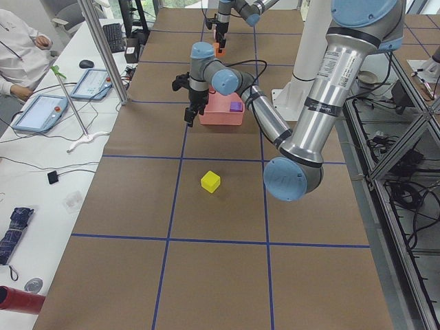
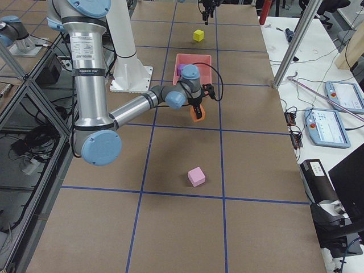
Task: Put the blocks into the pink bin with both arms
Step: 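Drop the orange cube into the bin while the left gripper lowers to yellow cube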
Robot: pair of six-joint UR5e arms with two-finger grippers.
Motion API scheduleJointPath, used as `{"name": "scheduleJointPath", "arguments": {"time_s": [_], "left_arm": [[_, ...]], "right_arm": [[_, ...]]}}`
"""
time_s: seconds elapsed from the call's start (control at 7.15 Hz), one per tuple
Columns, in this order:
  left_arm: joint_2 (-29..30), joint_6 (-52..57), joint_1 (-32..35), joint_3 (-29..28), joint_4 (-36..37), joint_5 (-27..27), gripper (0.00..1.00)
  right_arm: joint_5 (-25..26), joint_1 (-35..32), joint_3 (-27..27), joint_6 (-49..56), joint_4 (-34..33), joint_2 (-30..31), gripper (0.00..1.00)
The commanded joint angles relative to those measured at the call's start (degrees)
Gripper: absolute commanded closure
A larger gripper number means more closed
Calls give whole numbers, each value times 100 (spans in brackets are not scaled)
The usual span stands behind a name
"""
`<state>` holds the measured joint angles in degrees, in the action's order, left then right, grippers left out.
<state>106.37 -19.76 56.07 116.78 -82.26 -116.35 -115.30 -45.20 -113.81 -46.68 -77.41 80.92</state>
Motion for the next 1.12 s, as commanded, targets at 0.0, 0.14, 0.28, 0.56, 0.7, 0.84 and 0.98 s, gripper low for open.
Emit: {"name": "scheduleJointPath", "arguments": {"time_s": [0.0, 0.14, 0.28, 0.56, 0.7, 0.84, 0.98], "left_arm": [[-912, 437, 150, -303, -1408, -158, 0], [-1220, 517, 159, -653, -2329, -273, 0], [-1484, 517, 159, -944, -3052, -282, 0], [-1723, 517, 159, -1044, -3367, -589, 0], [-1759, 509, 150, -1044, -3376, -590, 0], [-1760, 517, 150, -1052, -3376, -581, 0], [-1934, 526, 115, -1079, -3558, -547, 0]], "right_arm": [[-36, 115, -413, -1390, -1963, -1563, 100], [33, 360, -380, -1944, -2528, -2197, 100], [243, 658, -327, -2498, -2629, -2500, 100], [1233, 1423, 171, -3529, -2639, -3150, 39], [1716, 1687, 262, -3602, -2639, -3196, 1], [1756, 1698, 245, -3594, -2648, -3197, 0], [1765, 1690, 219, -3550, -2648, -3197, 0]]}}
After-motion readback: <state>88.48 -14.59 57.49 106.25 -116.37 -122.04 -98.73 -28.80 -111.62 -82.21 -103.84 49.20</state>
